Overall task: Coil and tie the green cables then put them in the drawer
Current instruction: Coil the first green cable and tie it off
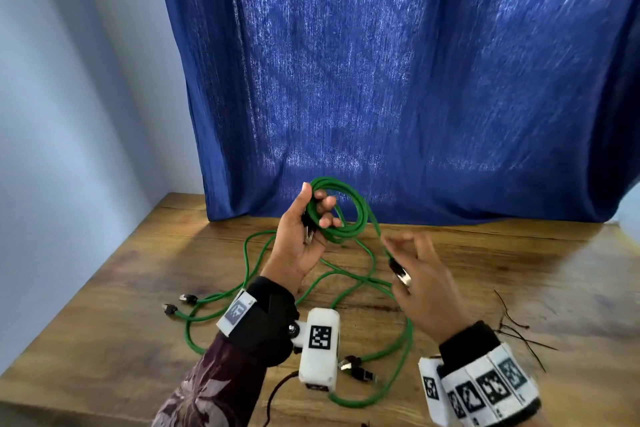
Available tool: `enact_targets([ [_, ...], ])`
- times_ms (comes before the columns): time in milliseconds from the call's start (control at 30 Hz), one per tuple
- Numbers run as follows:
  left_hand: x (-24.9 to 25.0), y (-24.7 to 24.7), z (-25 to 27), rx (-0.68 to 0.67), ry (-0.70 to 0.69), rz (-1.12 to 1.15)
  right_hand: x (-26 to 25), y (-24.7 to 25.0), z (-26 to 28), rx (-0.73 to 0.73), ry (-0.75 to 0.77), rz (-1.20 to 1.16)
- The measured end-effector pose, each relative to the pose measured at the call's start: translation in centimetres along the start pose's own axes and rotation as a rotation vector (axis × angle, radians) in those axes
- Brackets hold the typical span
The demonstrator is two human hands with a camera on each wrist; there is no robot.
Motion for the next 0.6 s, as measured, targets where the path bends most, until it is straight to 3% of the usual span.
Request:
enact_targets([
  [133,0.6,0.7,-0.4,0.072,-0.047,-0.070,-2.4,0.3,0.7,0.039,0.159,-0.031],
  [333,-0.4,0.3,-0.3,0.013,-0.056,-0.331,-4.6,1.7,0.3,0.117,0.335,-0.078],
  [600,-0.2,0.6,-0.2,0.014,-0.123,-0.440,-4.1,1.8,-0.2,0.171,0.237,-0.214],
])
Point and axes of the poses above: each hand's wrist, its own z-axis away from the middle knuckle, its own y-axis out of the back of the hand, x = y × z, the point moved 7 cm from there along -z, towards the middle knuckle, and after that the axes turned 1 degree about y, right-handed, at the moved point
